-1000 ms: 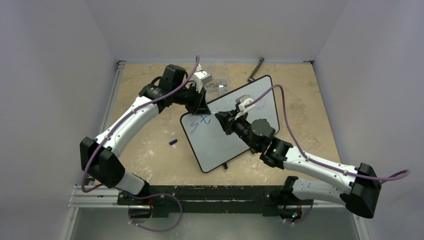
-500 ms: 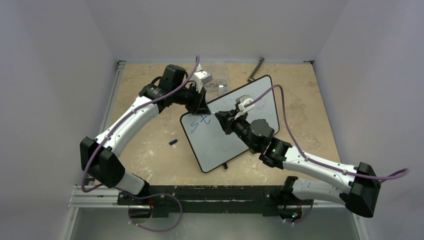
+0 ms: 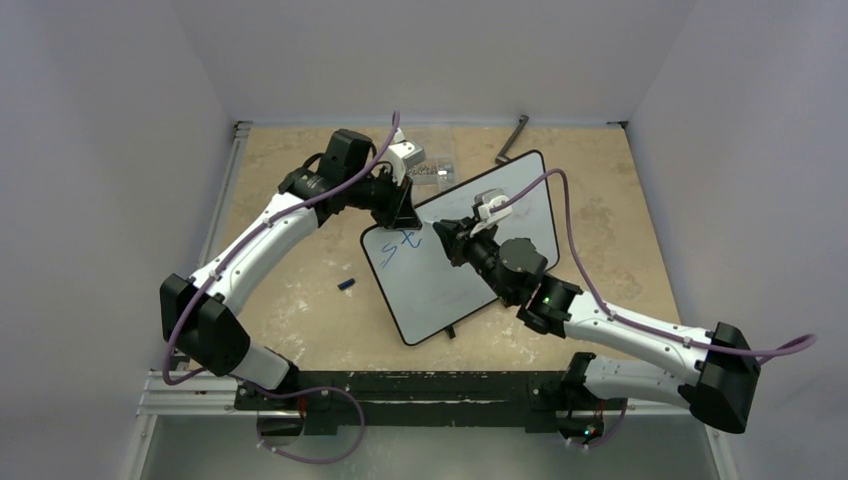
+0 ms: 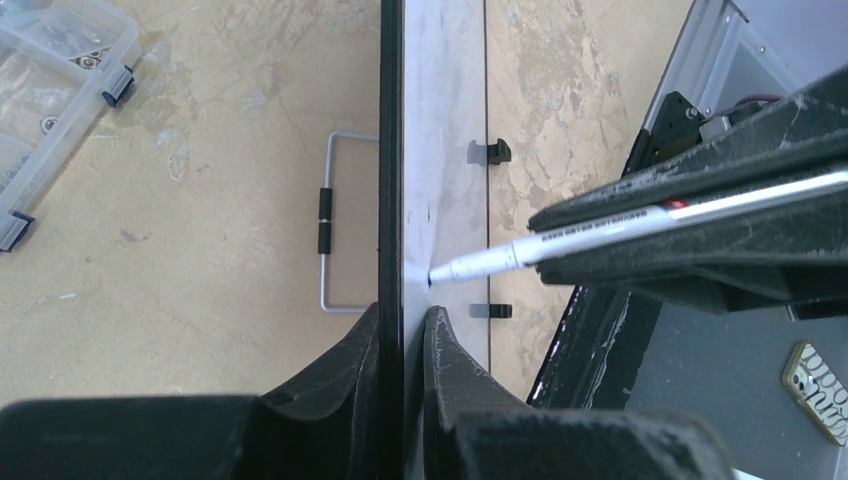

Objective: Write a sentence on the whiteboard

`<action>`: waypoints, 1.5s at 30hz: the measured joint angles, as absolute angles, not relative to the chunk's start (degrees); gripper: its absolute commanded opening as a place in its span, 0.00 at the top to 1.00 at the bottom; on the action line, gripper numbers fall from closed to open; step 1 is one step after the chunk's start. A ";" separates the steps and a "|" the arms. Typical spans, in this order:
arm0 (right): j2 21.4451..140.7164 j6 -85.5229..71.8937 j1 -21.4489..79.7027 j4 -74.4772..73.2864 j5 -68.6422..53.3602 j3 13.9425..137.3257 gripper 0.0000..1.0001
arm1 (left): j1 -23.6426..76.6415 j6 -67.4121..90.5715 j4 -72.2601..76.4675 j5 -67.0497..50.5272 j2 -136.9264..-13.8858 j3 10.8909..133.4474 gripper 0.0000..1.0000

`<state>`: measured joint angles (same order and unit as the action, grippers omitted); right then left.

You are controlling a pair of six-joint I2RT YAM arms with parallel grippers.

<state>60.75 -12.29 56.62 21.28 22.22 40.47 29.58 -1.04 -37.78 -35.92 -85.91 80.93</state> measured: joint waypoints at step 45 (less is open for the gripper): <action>57.65 -16.47 56.18 20.91 23.73 34.76 1.00 | 29.67 -1.04 -37.95 -35.53 -85.82 80.97 1.00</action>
